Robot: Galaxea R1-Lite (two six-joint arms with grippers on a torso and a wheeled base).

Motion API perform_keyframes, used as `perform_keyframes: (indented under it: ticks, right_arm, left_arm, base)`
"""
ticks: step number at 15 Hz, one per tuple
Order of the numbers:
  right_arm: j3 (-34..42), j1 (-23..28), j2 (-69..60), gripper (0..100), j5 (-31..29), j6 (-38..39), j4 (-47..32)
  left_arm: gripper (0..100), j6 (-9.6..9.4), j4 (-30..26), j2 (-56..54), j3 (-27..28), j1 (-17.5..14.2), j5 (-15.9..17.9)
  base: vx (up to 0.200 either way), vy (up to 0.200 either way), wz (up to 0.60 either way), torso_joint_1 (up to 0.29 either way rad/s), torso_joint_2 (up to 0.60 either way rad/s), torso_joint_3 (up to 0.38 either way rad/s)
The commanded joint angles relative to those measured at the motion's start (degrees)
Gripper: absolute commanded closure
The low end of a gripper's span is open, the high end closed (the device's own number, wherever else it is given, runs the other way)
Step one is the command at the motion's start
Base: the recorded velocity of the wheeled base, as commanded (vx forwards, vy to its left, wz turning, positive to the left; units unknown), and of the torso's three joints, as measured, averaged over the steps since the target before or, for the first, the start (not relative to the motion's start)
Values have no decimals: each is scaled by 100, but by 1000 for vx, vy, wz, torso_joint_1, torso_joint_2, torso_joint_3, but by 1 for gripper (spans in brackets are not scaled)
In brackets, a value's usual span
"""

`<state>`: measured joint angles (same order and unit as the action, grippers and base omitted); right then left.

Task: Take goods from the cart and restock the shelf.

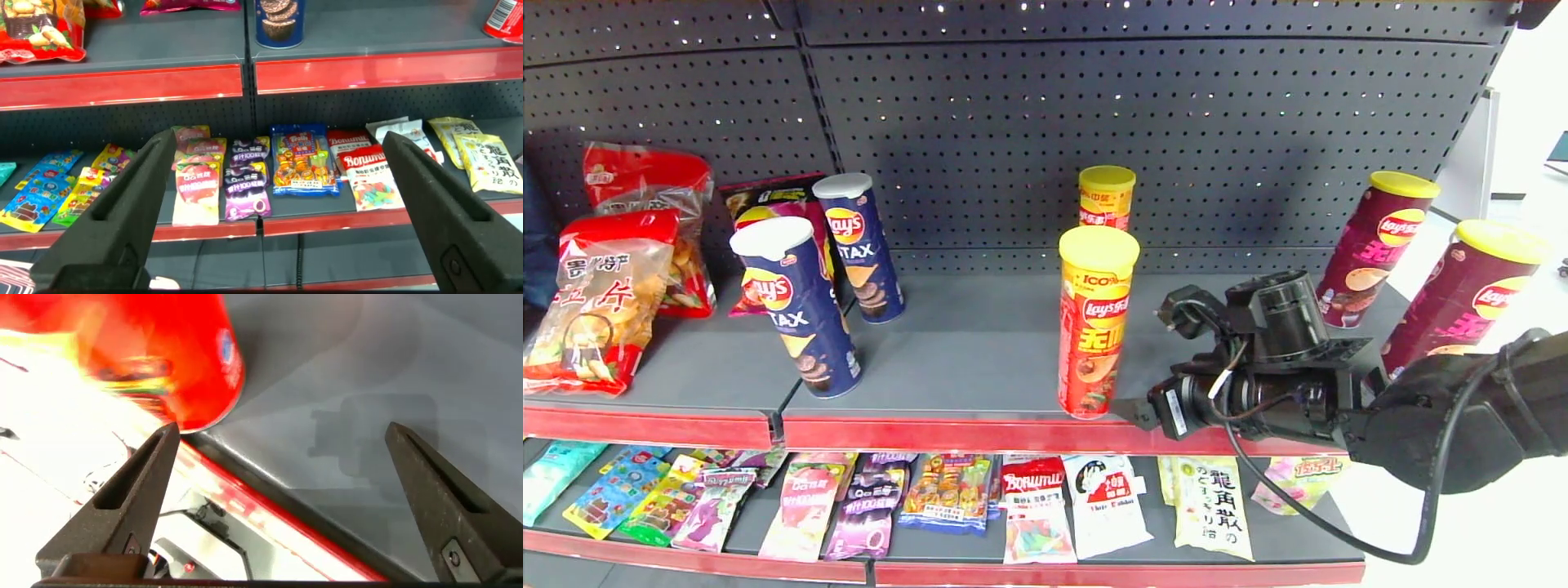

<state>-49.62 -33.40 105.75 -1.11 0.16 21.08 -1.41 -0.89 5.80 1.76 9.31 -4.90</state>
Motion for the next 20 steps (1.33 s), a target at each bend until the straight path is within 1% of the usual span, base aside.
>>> perform_keyframes:
  ticks: [1,3,4,5,8,10,15,17,19,20]
  right_arm:
    - [5,-17,-20,0,-12,2,2]
    - [40,0,-28,0,-162,-16,-16]
    - [-22,62,-2,0,-390,-33,-16]
    - [-48,176,51,0,-496,-69,-16]
    - [-66,308,42,0,-513,-148,-7]
    - [286,115,-406,0,-460,-139,-16]
    - [356,-712,-1153,0,-452,230,151]
    - [347,-782,-1145,0,-460,221,283]
    - [356,-773,-1083,0,-452,195,670]
    - [356,-773,-1074,0,-452,186,731]
  left_arm:
    - [0,1,1,9,0,0,-2]
    - [0,1,1,9,0,0,-2]
    - [0,1,1,9,0,0,-2]
    - [0,1,1,9,0,0,-2]
    - [0,1,1,9,0,0,-2]
    - [0,-8,1,9,0,0,-2]
    - [0,-8,1,9,0,0,-2]
    - [0,-8,1,9,0,0,-2]
    - [0,-70,1,9,0,0,-2]
    - [0,-70,1,9,0,0,-2]
  base:
    - [0,0,0,0,0,0]
    - [0,0,0,0,0,0]
    - [0,0,0,0,0,0]
    - [0,0,0,0,0,0]
    - [0,0,0,0,0,0]
    - [0,0,0,0,0,0]
    - [0,0,0,0,0,0]
    - [0,0,0,0,0,0]
    - [0,0,0,0,0,0]
    - [0,0,0,0,0,0]
